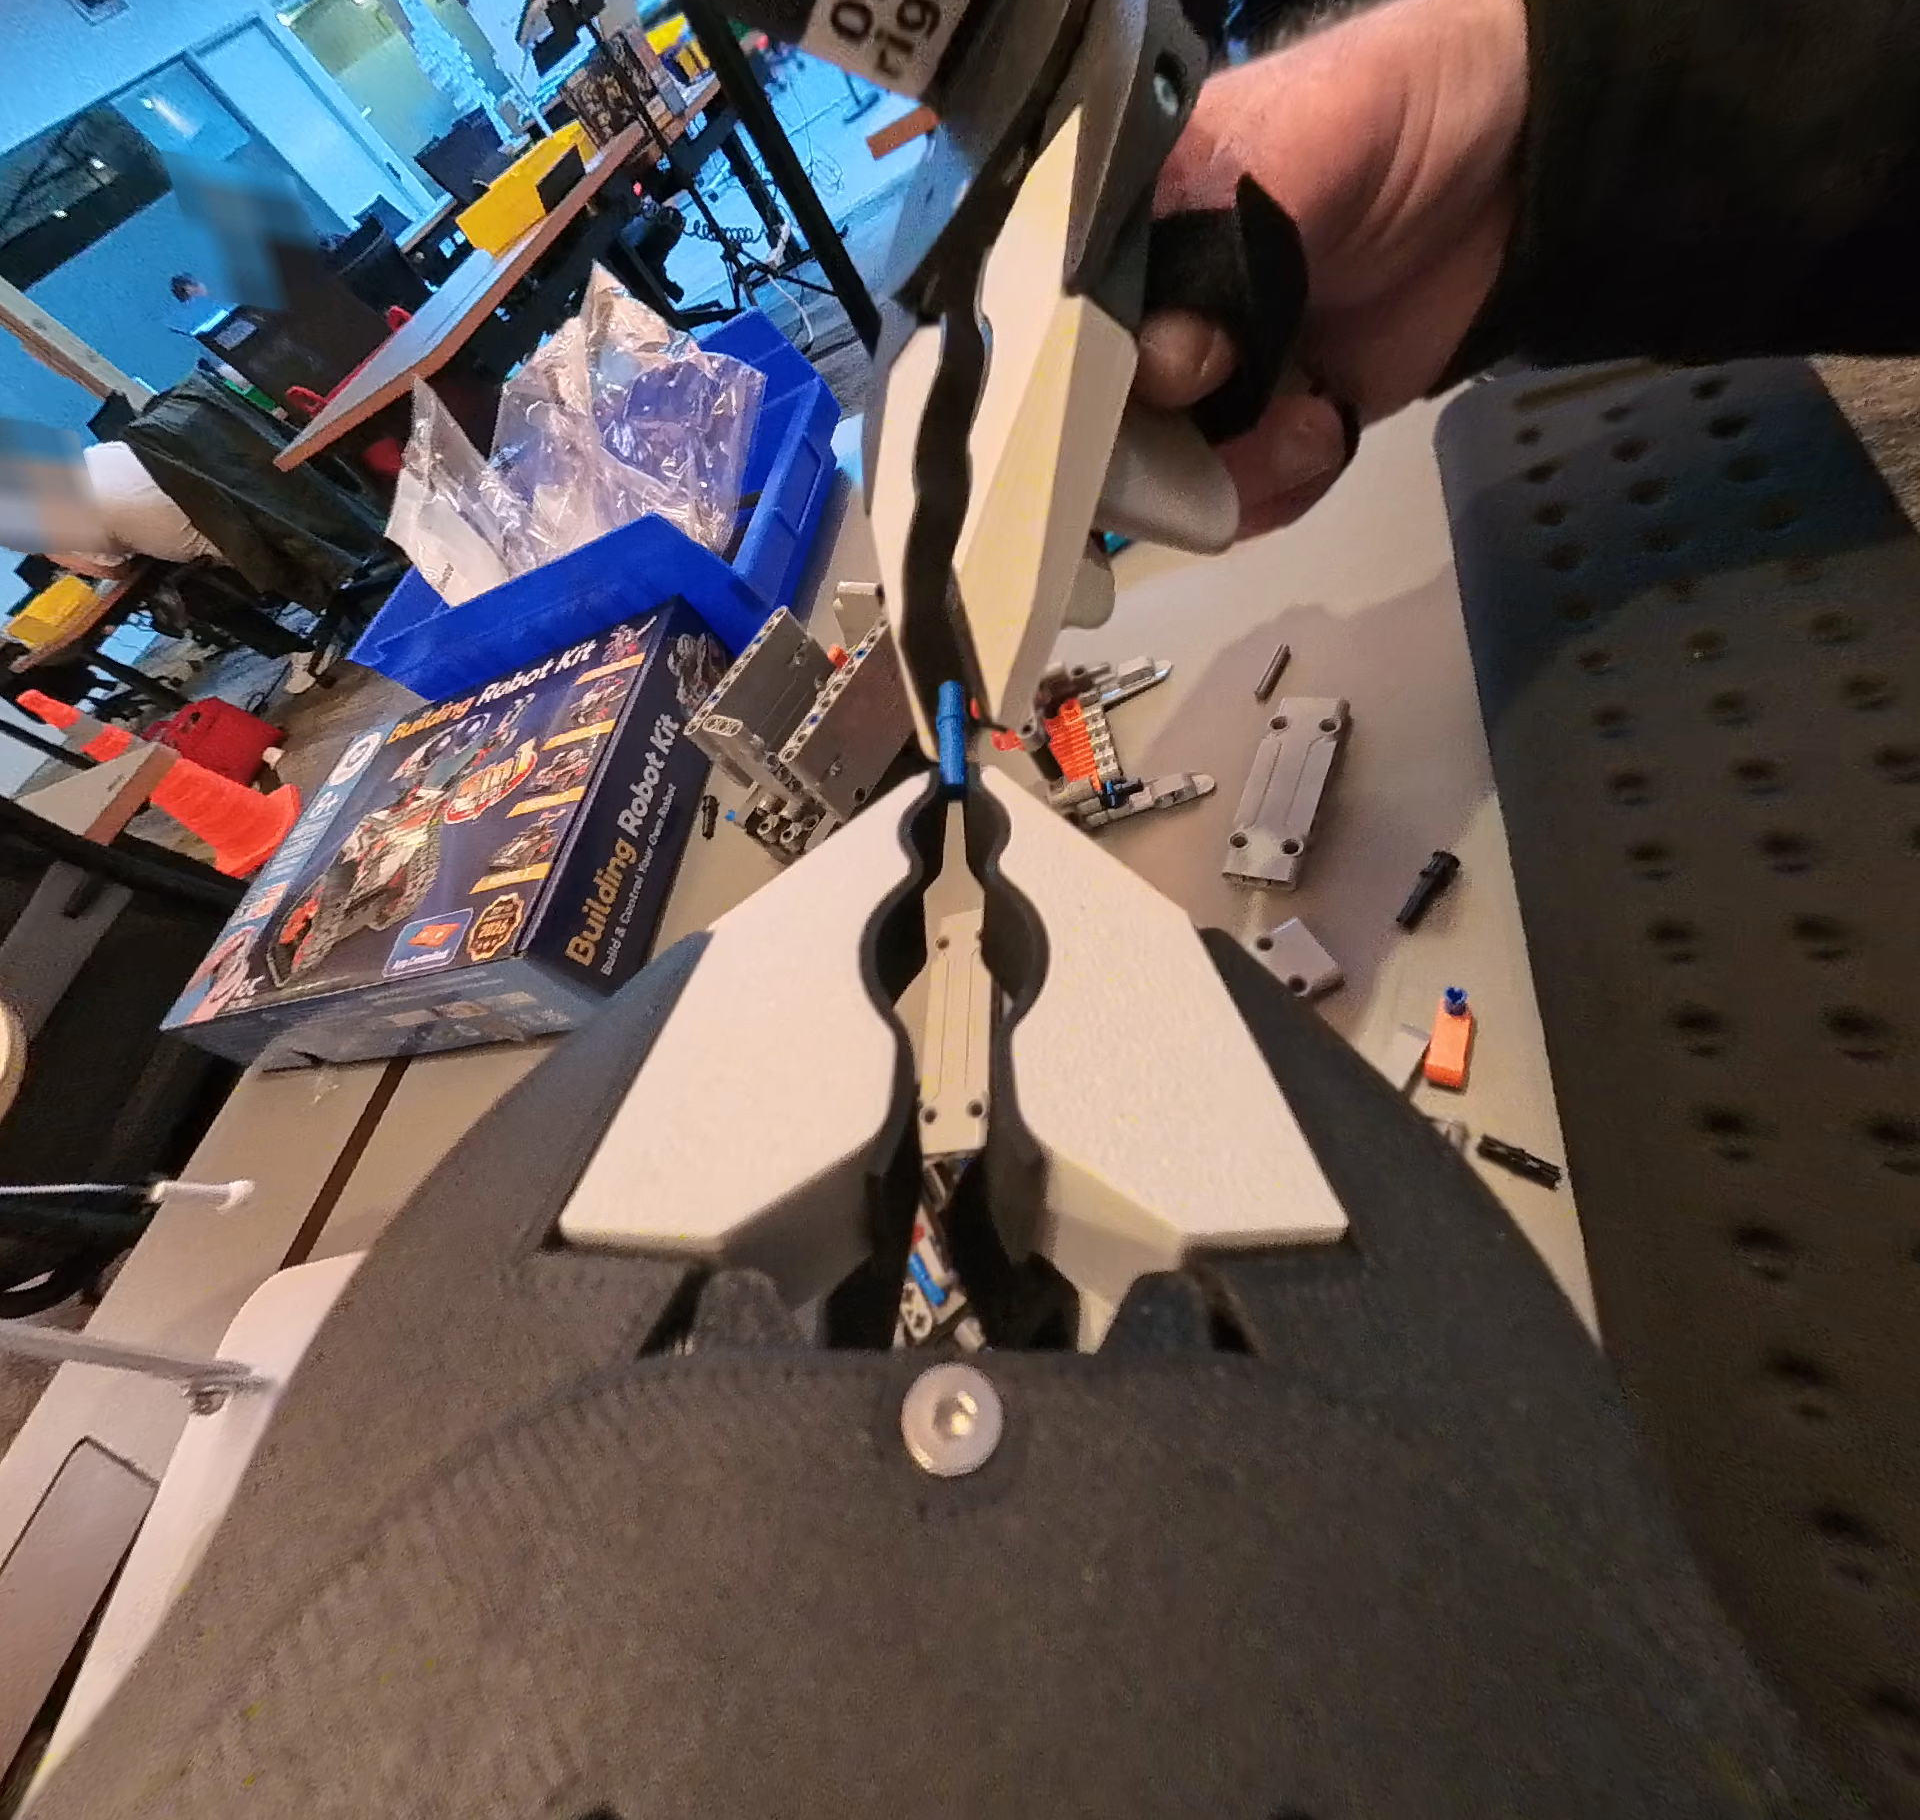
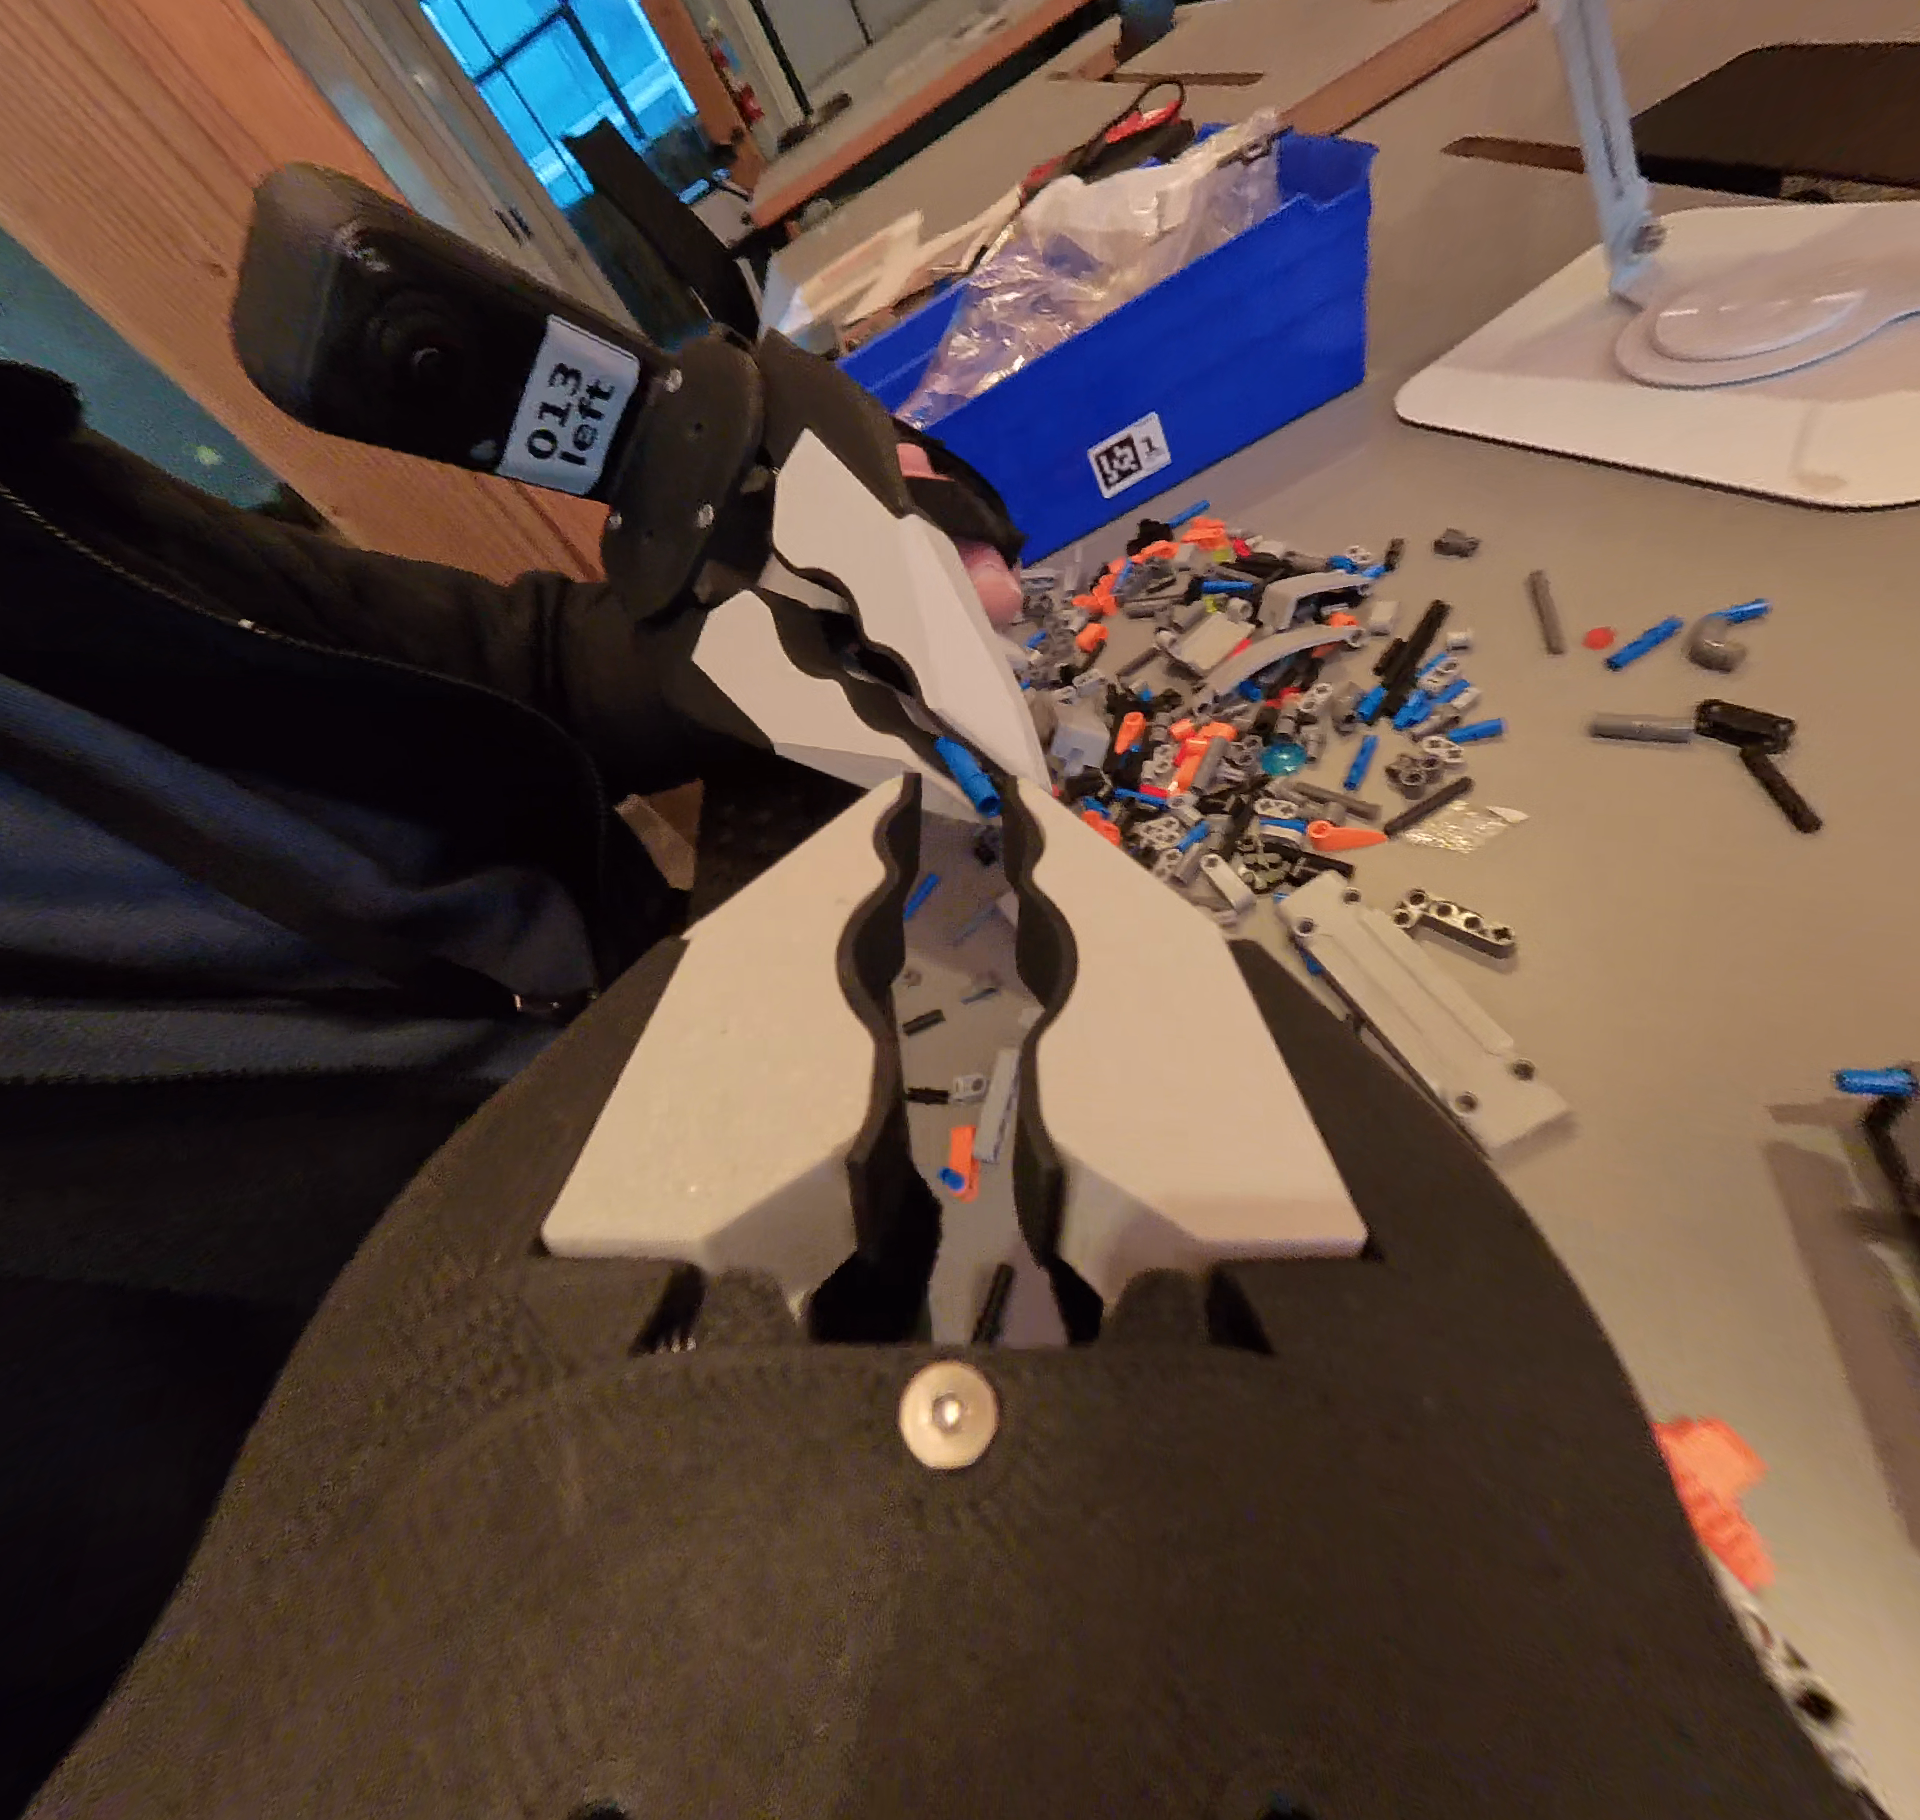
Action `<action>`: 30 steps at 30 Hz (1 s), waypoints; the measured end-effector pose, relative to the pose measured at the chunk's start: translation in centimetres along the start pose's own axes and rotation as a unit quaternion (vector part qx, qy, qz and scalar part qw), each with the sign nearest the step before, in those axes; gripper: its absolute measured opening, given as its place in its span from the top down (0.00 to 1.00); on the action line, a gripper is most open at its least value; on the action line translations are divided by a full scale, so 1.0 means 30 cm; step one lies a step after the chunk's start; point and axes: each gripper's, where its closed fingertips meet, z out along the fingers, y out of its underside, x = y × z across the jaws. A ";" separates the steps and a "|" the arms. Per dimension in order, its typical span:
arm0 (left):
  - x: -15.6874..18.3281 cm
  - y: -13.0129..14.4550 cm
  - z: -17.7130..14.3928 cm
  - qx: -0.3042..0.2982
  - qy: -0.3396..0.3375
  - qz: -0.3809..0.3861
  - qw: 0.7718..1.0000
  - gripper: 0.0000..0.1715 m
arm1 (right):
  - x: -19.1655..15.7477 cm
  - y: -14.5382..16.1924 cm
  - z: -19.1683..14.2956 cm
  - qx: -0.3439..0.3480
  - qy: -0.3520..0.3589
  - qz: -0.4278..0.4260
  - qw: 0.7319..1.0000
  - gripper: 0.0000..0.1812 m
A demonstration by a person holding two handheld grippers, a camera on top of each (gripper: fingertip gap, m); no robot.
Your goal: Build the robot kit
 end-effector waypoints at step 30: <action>0.285 0.249 0.267 -0.207 0.259 -0.093 0.939 0.96 | 0.119 0.457 -0.113 -0.410 0.210 -0.261 0.848 0.98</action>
